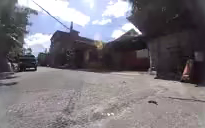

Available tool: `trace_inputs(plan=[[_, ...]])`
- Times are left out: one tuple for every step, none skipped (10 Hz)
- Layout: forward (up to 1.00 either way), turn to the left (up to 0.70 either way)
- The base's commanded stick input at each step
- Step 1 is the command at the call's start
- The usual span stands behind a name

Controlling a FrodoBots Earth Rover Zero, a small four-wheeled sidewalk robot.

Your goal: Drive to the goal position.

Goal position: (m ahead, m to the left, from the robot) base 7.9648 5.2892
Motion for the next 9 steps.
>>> trace_inputs(plan=[[0.85,0.0],[0.85,0.0],[0.85,0.0],[0.85,0.0],[0.85,0.0],[0.85,0.0],[0.85,0.0],[0.85,0.0],[0.85,0.0]])
